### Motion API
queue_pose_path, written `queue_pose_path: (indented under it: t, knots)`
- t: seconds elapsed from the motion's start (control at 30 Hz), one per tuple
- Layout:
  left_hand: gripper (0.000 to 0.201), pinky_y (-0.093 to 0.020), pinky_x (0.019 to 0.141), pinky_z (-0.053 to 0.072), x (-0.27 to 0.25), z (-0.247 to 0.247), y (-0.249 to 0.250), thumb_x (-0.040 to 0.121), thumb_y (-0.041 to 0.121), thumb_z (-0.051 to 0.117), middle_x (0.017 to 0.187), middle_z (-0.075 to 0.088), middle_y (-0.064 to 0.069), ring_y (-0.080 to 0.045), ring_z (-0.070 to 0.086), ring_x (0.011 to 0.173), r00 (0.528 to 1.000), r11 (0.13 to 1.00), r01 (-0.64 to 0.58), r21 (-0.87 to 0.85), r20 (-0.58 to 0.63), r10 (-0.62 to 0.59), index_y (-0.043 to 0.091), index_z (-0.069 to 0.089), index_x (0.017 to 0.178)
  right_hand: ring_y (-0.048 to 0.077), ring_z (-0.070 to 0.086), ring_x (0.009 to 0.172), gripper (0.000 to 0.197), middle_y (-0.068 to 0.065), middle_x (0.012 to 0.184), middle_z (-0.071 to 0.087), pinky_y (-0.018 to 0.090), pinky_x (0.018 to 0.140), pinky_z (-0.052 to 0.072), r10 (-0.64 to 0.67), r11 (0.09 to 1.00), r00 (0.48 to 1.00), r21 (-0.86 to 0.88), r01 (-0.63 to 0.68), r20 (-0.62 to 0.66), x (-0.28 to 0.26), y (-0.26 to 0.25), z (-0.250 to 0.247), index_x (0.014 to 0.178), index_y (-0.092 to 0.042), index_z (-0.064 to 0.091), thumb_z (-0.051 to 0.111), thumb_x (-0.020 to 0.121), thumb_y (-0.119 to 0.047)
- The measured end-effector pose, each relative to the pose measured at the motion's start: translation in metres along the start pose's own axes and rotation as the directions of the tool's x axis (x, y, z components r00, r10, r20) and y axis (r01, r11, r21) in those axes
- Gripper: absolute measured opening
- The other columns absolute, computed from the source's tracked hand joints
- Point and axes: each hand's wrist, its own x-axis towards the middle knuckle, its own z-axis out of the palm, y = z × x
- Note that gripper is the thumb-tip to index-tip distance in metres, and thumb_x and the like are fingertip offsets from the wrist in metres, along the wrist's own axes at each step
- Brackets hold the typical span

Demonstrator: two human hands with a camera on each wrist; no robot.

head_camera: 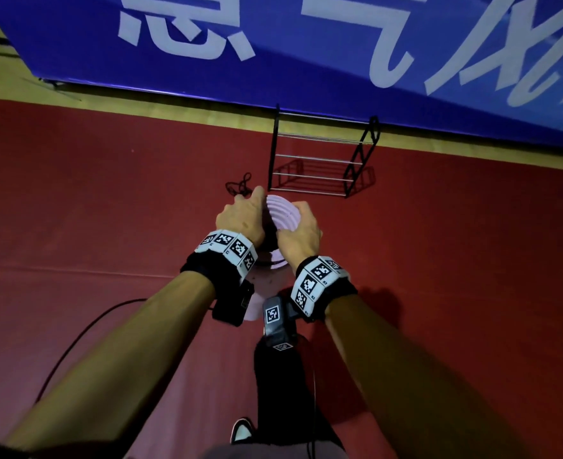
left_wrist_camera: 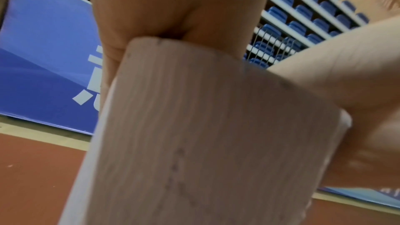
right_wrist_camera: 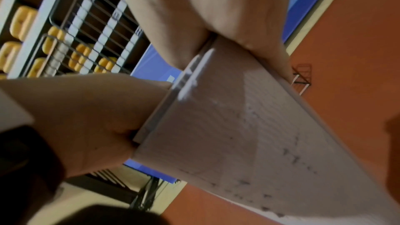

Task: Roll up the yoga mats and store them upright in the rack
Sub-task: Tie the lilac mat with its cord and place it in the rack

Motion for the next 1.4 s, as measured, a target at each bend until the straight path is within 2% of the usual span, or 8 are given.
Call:
queue_pose_path:
  t: [0.1,0.23,0.37,0.5,0.7,1.0,1.17,1.4]
  knots:
    - [0.054,-0.043,0.075,0.038,0.060,-0.006,0.003,0.089,0.029,0.068,0.122,0.050,-0.019,-0.045,0.056,0.109,1.000,1.000,0.011,-0.002,0.015,-0.011,0.018,0.033,0.129,0.026,0.063,0.099,0.042,-0.001,0.090,0.066,0.035,0.087,0.055,-0.004,1.000,1.000,-0.001,0.004,0.030,0.060,-0.005,0.012,0.104,-0.014,0.057,0.049,0.075,0.015]
    - [0.053,-0.044,0.075,0.039,0.139,-0.019,0.012,0.088,0.031,0.067,0.122,0.049,-0.019,-0.045,0.056,0.108,0.999,0.999,0.044,-0.006,0.029,-0.044,0.016,0.033,0.126,0.006,0.063,0.083,0.045,-0.012,0.086,0.062,0.002,0.068,0.047,0.006,0.996,0.997,0.087,-0.012,0.072,0.141,-0.015,0.027,0.108,-0.010,0.056,0.046,0.078,0.022]
    - [0.054,-0.045,0.075,0.040,0.212,-0.028,0.015,0.091,0.033,0.063,0.119,0.047,-0.019,-0.046,0.058,0.105,0.996,0.996,0.088,0.003,0.023,-0.088,0.017,0.031,0.130,0.008,0.063,0.092,0.044,-0.008,0.099,0.066,0.002,0.068,0.045,0.009,0.998,0.994,0.063,-0.016,0.111,0.223,-0.018,0.050,0.108,-0.016,0.053,0.049,0.079,0.017]
    - [0.058,-0.046,0.074,0.040,0.284,-0.030,0.005,0.091,0.036,0.064,0.119,0.047,-0.017,-0.046,0.059,0.103,0.991,0.991,0.132,-0.014,0.030,-0.132,0.019,0.029,0.133,0.008,0.064,0.091,0.044,-0.010,0.099,0.066,0.009,0.071,0.046,0.011,0.999,0.989,0.042,-0.017,0.146,0.293,-0.024,0.078,0.110,-0.018,0.053,0.050,0.081,0.015]
    - [0.052,-0.043,0.070,0.038,0.381,-0.027,-0.019,0.090,0.031,0.064,0.116,0.047,-0.014,-0.045,0.061,0.099,0.983,0.983,0.184,-0.015,0.003,-0.184,0.020,0.029,0.127,0.018,0.066,0.103,0.054,0.001,0.113,0.068,0.034,0.090,0.056,0.035,0.999,0.984,-0.012,-0.033,0.175,0.386,-0.017,0.135,0.121,-0.026,0.052,0.053,0.078,0.007]
    - [0.046,-0.046,0.076,0.041,0.525,0.019,-0.093,0.089,0.029,0.063,0.113,0.050,-0.018,-0.049,0.058,0.104,0.982,0.983,0.180,-0.028,-0.054,-0.181,0.019,0.033,0.121,0.024,0.065,0.097,0.038,-0.008,0.096,0.070,0.039,0.084,0.056,-0.100,0.987,0.957,-0.095,0.130,0.272,0.511,0.025,0.227,0.102,-0.030,0.054,0.060,0.077,-0.003]
    - [0.044,-0.048,0.082,0.046,0.579,0.040,-0.139,0.088,0.033,0.065,0.113,0.056,-0.022,-0.048,0.058,0.103,0.978,0.987,0.157,-0.014,-0.139,-0.158,0.015,0.035,0.116,0.030,0.060,0.095,0.027,0.001,0.100,0.067,0.030,0.072,0.043,-0.220,0.914,0.905,-0.248,0.322,0.364,0.560,0.040,0.272,0.103,-0.028,0.052,0.062,0.082,-0.015]
    - [0.038,-0.042,0.076,0.045,0.633,0.089,-0.196,0.088,0.026,0.065,0.105,0.058,-0.017,-0.038,0.057,0.091,0.955,0.978,0.202,0.051,-0.231,-0.185,0.017,0.037,0.111,0.034,0.064,0.097,0.028,0.005,0.105,0.068,0.040,0.086,0.055,-0.288,0.868,0.878,-0.284,0.408,0.381,0.593,0.083,0.345,0.103,-0.024,0.059,0.062,0.077,-0.016]
